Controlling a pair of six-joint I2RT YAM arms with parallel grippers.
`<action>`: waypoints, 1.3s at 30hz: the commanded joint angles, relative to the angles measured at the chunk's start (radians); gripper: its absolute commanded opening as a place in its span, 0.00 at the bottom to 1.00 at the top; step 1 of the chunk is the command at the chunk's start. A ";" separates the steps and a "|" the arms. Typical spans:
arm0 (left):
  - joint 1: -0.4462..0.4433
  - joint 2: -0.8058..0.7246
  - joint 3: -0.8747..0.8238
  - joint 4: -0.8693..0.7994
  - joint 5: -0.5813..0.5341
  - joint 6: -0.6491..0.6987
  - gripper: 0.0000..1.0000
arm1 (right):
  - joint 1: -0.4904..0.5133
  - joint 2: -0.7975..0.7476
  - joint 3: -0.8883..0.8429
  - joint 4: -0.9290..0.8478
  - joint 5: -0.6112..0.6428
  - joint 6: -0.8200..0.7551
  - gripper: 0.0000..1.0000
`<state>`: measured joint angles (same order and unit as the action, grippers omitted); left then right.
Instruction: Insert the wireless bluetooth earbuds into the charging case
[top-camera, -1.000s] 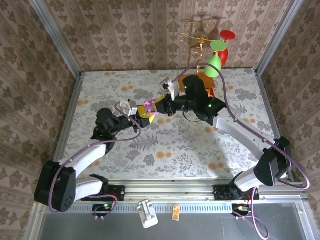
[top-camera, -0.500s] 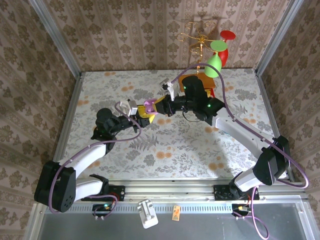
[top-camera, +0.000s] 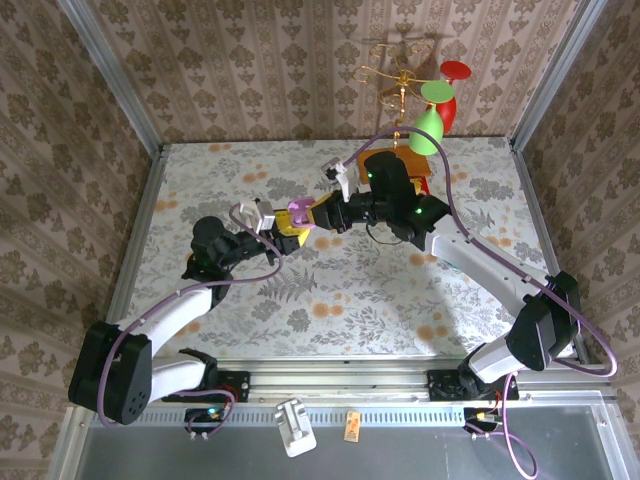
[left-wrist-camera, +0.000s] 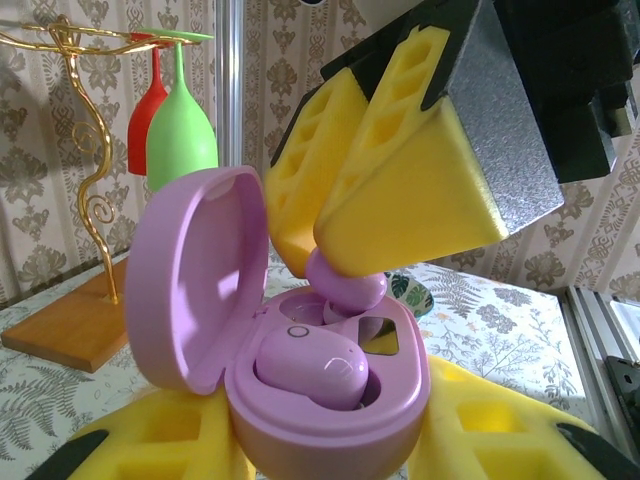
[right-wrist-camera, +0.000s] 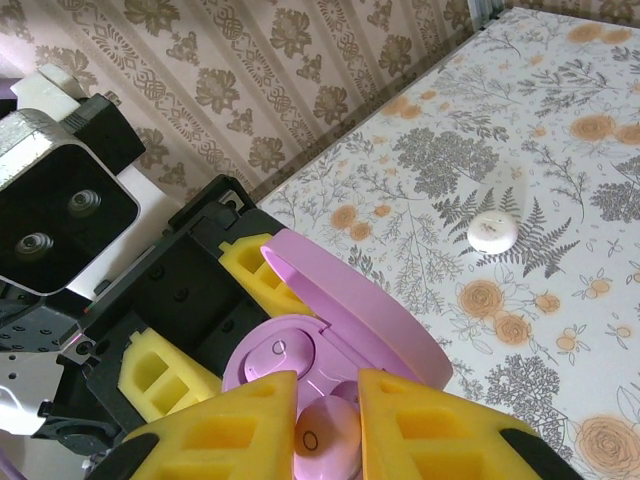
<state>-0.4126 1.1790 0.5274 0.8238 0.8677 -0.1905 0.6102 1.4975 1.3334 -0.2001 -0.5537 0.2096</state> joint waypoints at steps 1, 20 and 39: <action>0.001 0.000 -0.007 0.083 0.024 -0.008 0.22 | -0.007 0.021 0.021 -0.034 0.029 0.004 0.23; 0.001 0.031 -0.026 0.137 0.031 0.033 0.22 | -0.013 -0.059 0.000 -0.007 0.061 0.014 0.56; -0.012 0.034 -0.079 0.194 0.007 0.184 0.21 | -0.036 0.147 0.309 -0.375 0.169 0.059 0.82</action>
<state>-0.4194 1.2137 0.4530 0.9554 0.8677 -0.0284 0.5739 1.6142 1.6085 -0.4484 -0.3916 0.2687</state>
